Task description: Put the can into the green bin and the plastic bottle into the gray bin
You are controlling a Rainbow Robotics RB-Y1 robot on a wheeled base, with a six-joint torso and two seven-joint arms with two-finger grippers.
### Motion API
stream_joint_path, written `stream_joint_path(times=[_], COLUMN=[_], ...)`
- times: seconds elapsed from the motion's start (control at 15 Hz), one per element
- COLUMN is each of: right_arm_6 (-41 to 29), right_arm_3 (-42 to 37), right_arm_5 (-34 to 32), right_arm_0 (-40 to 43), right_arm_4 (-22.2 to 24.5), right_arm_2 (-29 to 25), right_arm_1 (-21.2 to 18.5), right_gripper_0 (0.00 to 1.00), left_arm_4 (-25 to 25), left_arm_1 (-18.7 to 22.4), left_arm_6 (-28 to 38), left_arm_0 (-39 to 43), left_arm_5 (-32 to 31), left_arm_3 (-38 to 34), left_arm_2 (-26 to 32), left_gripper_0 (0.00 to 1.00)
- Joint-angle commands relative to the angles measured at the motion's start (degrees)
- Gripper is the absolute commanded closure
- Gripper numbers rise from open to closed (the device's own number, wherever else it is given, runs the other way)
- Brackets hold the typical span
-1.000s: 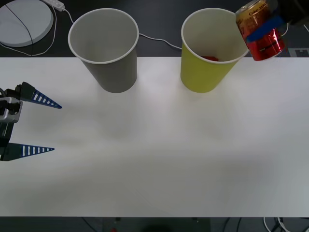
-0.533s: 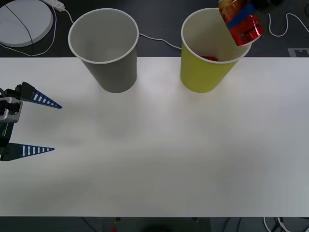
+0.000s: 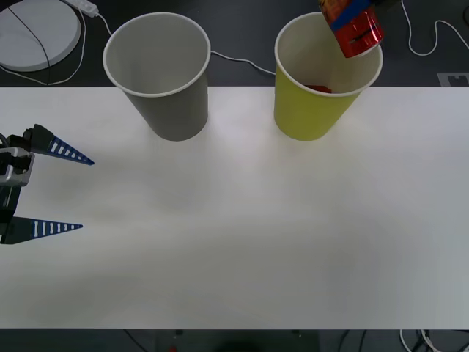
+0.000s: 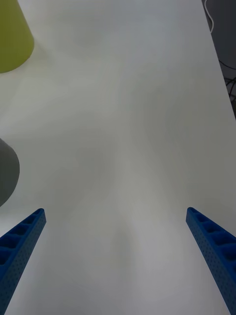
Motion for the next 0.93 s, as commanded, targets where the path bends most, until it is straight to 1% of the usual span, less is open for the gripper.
stream_joint_path(times=[0.07, 0.33, 0.53, 0.6, 0.8, 0.93], right_arm_6=[0.8, 1.5, 2.1, 2.5, 4.2, 5.5], right_arm_3=[0.0, -0.1, -3.3, -4.3, -7.0, -10.5], right_arm_5=[0.0, -0.8, -3.7, -4.7, -4.7, -4.7], right_arm_0=[0.1, 0.0, 0.1, 0.2, 1.7, 4.5], right_arm_4=[0.2, -0.2, -1.9, -4.2, -11.4, -14.2], right_arm_2=[0.0, 0.0, 0.0, 0.0, 0.0, -1.6], right_arm_1=[-0.1, -0.7, -3.5, -4.9, -8.5, -10.8], right_gripper_0=[0.0, 0.0, 0.0, 0.0, 0.0, 0.0], left_arm_4=[0.0, 0.0, 0.0, 0.0, 0.0, 0.0], left_arm_1=[0.0, 0.0, 0.0, 0.0, 0.0, 0.0], left_arm_6=[0.0, 0.0, 0.0, 0.0, 0.0, 0.0], left_arm_0=[0.0, 0.0, 0.0, 0.0, 0.0, 0.0], left_arm_5=[0.0, 0.0, 0.0, 0.0, 0.0, 0.0], left_arm_3=[0.0, 0.0, 0.0, 0.0, 0.0, 0.0], left_arm_2=[0.0, 0.0, 0.0, 0.0, 0.0, 0.0], left_gripper_0=[0.0, 0.0, 0.0, 0.0, 0.0, 0.0])
